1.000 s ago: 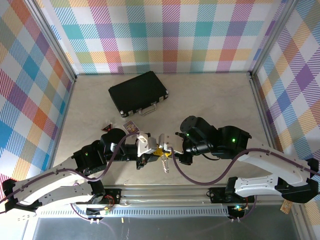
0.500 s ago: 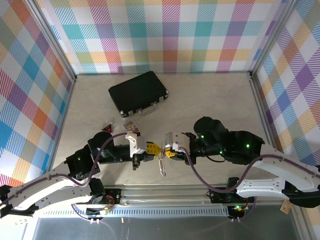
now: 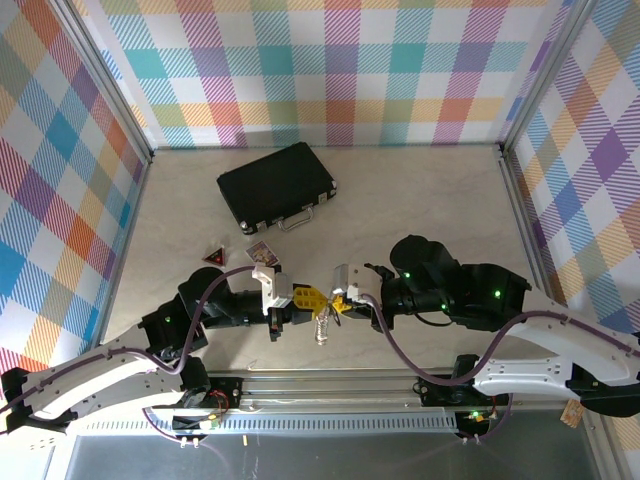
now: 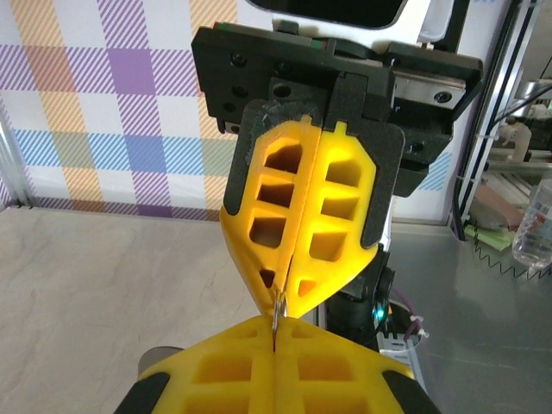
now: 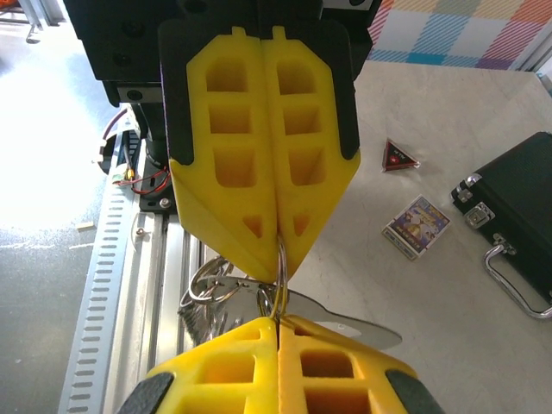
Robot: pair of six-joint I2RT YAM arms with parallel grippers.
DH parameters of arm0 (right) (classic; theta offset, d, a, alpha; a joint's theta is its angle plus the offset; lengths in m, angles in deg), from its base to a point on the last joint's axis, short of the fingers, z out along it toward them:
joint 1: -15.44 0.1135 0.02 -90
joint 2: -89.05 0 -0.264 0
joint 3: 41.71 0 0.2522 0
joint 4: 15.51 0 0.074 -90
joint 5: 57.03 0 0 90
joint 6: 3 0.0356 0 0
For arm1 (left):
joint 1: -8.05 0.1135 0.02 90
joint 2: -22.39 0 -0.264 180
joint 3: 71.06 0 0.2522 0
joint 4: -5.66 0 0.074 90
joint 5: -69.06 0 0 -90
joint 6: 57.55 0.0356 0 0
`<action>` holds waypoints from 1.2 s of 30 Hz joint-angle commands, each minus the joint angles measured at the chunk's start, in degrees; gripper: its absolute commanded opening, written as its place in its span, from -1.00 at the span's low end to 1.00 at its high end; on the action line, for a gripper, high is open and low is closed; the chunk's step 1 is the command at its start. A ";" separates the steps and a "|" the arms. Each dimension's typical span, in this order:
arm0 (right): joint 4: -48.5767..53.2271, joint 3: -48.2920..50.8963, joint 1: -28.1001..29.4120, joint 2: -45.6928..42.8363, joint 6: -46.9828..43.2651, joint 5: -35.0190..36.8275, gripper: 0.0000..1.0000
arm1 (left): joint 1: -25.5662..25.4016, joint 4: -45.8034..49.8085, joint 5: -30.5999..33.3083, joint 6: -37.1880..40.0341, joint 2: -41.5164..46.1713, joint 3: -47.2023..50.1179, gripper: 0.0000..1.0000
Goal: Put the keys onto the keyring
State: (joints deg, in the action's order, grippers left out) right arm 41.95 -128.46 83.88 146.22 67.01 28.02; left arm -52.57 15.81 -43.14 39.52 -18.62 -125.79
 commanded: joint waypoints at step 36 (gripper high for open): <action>-13.65 4.19 0.37 -2.88 6.01 -5.06 -0.35 | -0.21 -14.58 -1.89 -5.46 4.19 5.11 -1.00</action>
State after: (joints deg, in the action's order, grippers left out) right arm 31.02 -124.53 83.88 143.36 72.02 24.67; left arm -52.57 2.83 -44.05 34.56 -15.32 -120.85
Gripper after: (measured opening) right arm 0.324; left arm 0.050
